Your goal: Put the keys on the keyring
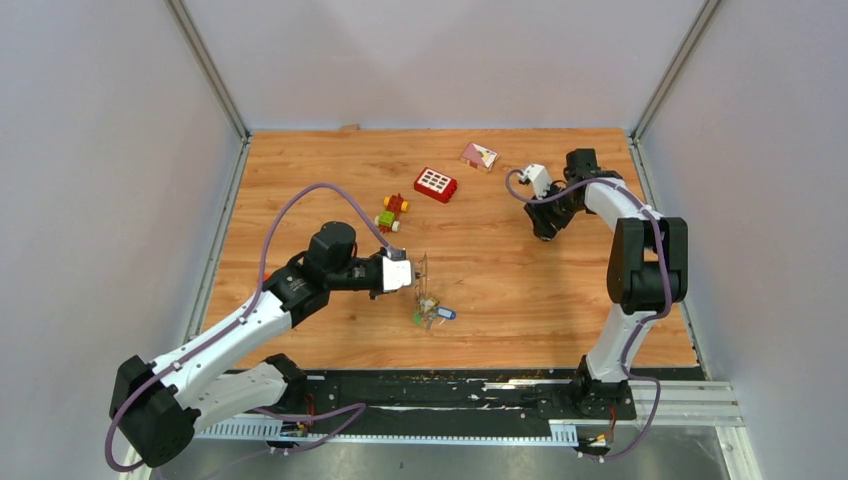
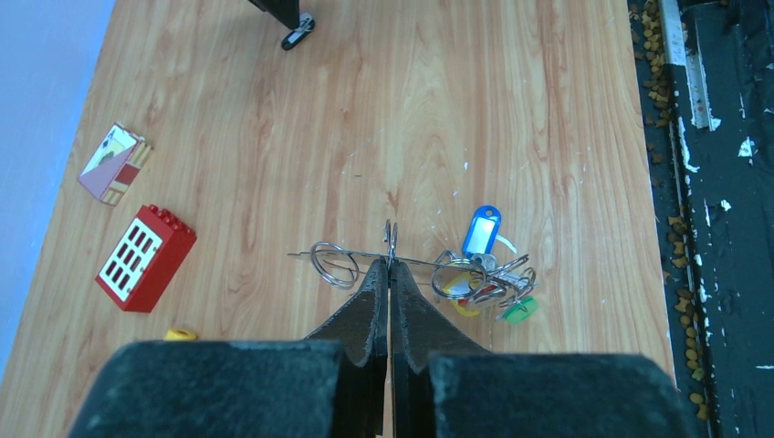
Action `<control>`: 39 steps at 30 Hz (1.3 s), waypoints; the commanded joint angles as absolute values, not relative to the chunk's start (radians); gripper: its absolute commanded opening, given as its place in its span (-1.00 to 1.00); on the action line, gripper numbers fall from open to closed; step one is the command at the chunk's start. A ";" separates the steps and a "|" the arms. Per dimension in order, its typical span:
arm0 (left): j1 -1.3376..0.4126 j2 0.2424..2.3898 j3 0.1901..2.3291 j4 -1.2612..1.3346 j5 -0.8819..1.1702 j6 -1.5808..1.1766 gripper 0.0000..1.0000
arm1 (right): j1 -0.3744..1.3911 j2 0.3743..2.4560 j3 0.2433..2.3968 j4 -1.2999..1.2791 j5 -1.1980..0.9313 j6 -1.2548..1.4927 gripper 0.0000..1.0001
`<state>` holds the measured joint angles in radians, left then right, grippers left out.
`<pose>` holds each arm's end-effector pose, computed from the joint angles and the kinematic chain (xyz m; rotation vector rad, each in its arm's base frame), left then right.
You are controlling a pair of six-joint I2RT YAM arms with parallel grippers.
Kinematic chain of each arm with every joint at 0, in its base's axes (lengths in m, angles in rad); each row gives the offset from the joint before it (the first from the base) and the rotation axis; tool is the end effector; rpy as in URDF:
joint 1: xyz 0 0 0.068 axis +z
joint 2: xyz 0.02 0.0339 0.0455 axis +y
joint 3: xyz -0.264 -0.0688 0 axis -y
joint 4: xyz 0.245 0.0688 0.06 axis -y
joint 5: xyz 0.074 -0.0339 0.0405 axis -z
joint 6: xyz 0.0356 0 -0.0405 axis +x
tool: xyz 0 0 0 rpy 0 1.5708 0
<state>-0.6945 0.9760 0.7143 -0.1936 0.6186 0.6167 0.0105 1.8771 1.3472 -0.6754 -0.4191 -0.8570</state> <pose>0.1533 -0.1546 0.2814 1.5045 1.3154 -0.6734 0.3792 0.0185 0.1937 -1.1964 2.3377 0.3096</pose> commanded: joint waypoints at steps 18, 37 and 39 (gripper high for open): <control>-0.711 0.993 0.722 -0.175 0.612 0.664 -1.00 | 0.008 2.008 1.494 -0.890 -0.400 -1.191 -0.02; -0.713 1.003 0.728 -0.186 0.597 0.676 -1.00 | 0.018 1.978 1.395 -0.849 -0.417 -1.198 -0.60; -0.712 1.003 0.729 -0.187 0.598 0.676 -1.00 | 0.020 1.970 1.381 -0.838 -0.425 -1.187 -0.71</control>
<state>-0.7067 1.0039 0.7143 -0.2104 0.5926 0.6594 0.0113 1.9900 1.4197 -0.8516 -0.3908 -1.1877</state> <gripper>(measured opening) 0.007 0.189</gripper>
